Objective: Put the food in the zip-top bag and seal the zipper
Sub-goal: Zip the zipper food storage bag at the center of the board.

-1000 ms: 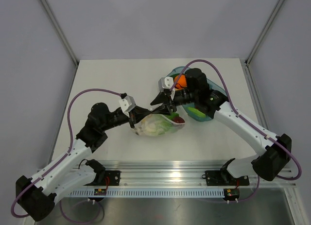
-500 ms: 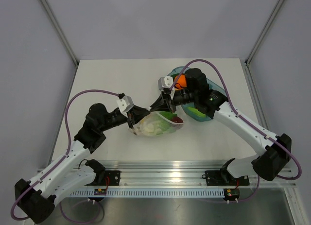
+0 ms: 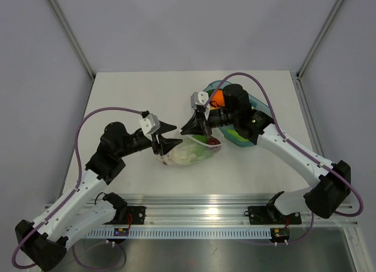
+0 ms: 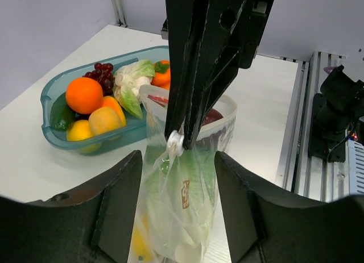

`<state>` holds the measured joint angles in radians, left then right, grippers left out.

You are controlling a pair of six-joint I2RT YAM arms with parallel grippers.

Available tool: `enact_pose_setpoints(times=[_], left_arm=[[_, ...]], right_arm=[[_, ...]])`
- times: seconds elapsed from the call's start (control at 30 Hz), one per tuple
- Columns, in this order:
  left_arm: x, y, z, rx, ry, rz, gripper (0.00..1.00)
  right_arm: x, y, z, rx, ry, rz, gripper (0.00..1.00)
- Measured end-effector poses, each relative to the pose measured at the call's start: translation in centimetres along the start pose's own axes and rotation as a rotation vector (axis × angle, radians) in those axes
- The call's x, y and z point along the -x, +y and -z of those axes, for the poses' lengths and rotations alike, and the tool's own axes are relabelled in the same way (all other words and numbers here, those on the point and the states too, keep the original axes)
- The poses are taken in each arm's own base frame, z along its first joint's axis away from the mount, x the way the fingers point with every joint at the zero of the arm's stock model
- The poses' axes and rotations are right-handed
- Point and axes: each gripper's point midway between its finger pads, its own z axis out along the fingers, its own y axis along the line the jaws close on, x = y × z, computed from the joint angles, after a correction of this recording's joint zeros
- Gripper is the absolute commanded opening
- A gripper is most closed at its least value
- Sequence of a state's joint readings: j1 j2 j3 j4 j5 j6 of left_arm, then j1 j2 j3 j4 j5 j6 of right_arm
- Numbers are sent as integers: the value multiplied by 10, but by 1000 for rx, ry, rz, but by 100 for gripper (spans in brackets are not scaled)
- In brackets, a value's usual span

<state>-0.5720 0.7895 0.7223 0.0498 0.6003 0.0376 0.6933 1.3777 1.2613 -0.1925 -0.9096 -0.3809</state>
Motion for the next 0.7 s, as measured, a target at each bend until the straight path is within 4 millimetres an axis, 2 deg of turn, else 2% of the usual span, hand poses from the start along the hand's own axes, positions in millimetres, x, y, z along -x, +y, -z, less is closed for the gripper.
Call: enact_pose_setpoints(times=[0.2, 0.53, 0.57, 0.7], left_arm=[[-11, 1, -2, -9, 40, 21, 54], [-14, 5, -6, -10, 51, 45, 48], [-14, 6, -8, -12, 54, 50, 47], [-16, 7, -14, -28, 69, 70, 31]], right_arm=[[1, -2, 0, -10, -3, -5, 0], [-1, -2, -1, -7, 0, -15, 0], [-2, -2, -2, -5, 2, -18, 0], [-6, -3, -4, 1, 9, -28, 0]])
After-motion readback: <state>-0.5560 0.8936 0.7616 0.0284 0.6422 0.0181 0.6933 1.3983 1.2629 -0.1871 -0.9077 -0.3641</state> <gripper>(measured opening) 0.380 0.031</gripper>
